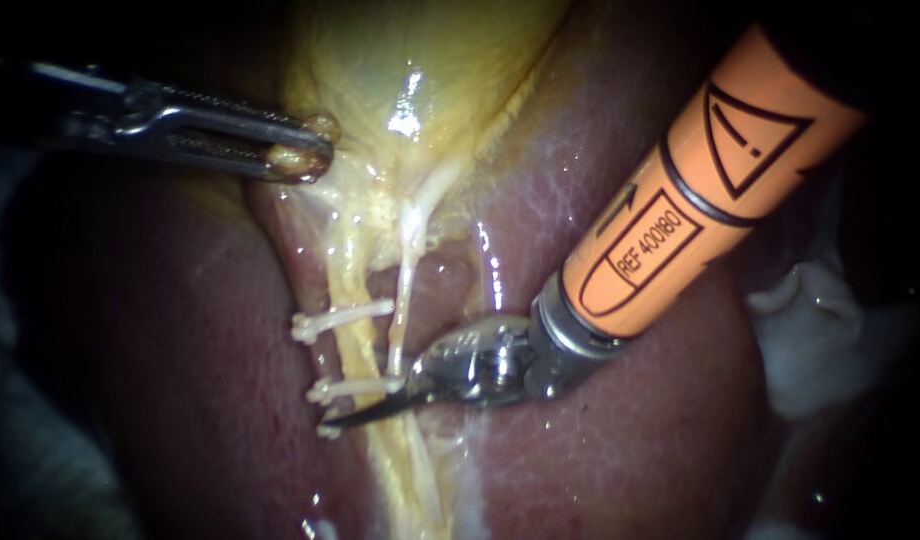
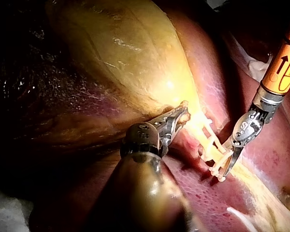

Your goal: Go to the cutting position left tube

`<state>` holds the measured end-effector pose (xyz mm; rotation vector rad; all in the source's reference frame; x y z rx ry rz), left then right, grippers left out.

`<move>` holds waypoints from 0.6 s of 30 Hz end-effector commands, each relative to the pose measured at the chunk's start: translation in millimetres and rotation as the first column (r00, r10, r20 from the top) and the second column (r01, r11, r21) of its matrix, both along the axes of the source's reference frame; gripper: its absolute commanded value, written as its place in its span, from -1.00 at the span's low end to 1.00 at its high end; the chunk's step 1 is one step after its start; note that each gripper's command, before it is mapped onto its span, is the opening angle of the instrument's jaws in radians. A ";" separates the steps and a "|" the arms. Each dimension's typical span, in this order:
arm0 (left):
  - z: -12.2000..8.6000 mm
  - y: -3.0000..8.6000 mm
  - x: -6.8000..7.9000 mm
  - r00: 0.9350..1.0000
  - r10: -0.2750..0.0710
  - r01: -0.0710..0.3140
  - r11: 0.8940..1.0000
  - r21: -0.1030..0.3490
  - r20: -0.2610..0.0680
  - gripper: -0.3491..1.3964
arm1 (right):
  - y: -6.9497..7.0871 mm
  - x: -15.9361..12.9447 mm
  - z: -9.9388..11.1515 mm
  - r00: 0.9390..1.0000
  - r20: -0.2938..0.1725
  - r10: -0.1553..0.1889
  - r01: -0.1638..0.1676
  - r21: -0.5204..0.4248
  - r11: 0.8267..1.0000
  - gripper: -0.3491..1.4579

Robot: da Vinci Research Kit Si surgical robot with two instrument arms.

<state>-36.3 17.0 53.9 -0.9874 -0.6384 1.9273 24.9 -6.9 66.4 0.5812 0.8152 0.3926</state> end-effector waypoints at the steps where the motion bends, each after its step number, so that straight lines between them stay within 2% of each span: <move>1: -0.1 0.0 0.0 1.000 0.000 0.000 1.000 0.001 0.000 -1.00 | 0.0 0.0 0.0 1.000 0.000 0.000 0.000 0.000 1.000 0.76; 10: -0.1 0.0 0.2 1.000 0.001 -0.001 1.000 0.000 0.001 -1.00 | 0.3 -2.0 -0.2 1.000 -0.002 0.000 0.000 -0.005 1.000 0.76; 18: -0.1 -0.1 0.3 1.000 0.001 -0.001 1.000 0.000 0.001 -1.00 | 1.6 -5.1 0.1 1.000 0.011 0.013 -0.012 -0.022 1.000 0.78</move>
